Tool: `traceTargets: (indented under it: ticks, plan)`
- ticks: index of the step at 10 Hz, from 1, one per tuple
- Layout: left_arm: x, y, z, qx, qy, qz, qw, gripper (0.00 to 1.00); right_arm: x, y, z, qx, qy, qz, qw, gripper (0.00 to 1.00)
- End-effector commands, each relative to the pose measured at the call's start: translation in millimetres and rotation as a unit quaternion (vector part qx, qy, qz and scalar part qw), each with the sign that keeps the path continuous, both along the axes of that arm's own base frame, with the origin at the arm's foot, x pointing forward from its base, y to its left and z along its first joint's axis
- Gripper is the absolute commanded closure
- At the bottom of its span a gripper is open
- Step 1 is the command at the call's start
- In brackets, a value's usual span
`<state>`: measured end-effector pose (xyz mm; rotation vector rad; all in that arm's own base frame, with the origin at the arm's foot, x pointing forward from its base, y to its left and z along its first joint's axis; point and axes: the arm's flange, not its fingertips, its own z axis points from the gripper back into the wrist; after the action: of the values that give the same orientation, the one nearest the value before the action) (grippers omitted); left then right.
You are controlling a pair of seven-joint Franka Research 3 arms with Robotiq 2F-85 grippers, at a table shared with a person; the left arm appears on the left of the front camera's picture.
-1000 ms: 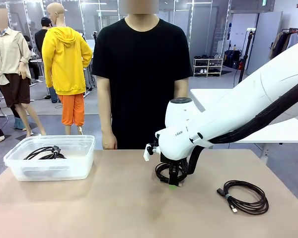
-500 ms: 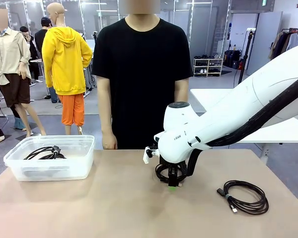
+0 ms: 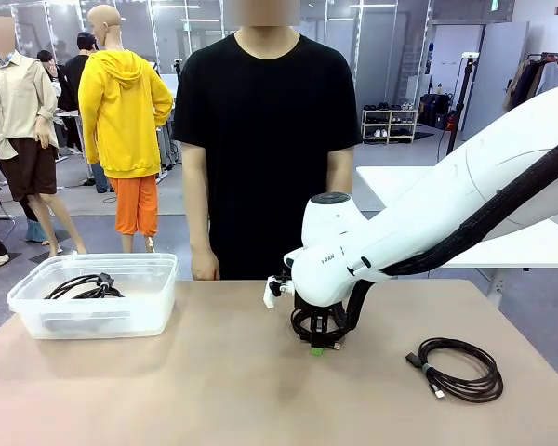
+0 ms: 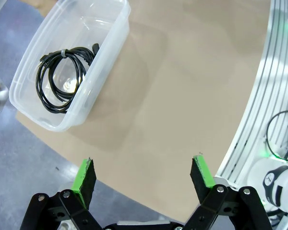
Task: Organize and store the cables.
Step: Place the USB Extension Cable into the Organizing box.
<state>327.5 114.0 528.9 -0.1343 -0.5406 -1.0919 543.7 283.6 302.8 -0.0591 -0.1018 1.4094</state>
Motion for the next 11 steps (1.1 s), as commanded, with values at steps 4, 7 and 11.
traceTargets:
  ticks: [4,7,11]
  plan:
    - [1.0,-0.9,-0.2,-0.003,-0.006,0.003,1.0,0.0,4.0,0.5,1.3,-0.004,0.009,0.013,1.0,1.0]
    - [1.0,-0.9,-0.2,-0.003,-0.006,0.003,1.0,0.0,2.3,0.8,1.8,-0.001,0.003,0.002,1.0,1.0]
    - [1.0,-0.9,-0.2,-0.003,-0.006,0.003,1.0,0.0,2.3,0.8,1.8,-0.001,0.003,0.002,1.0,1.0]
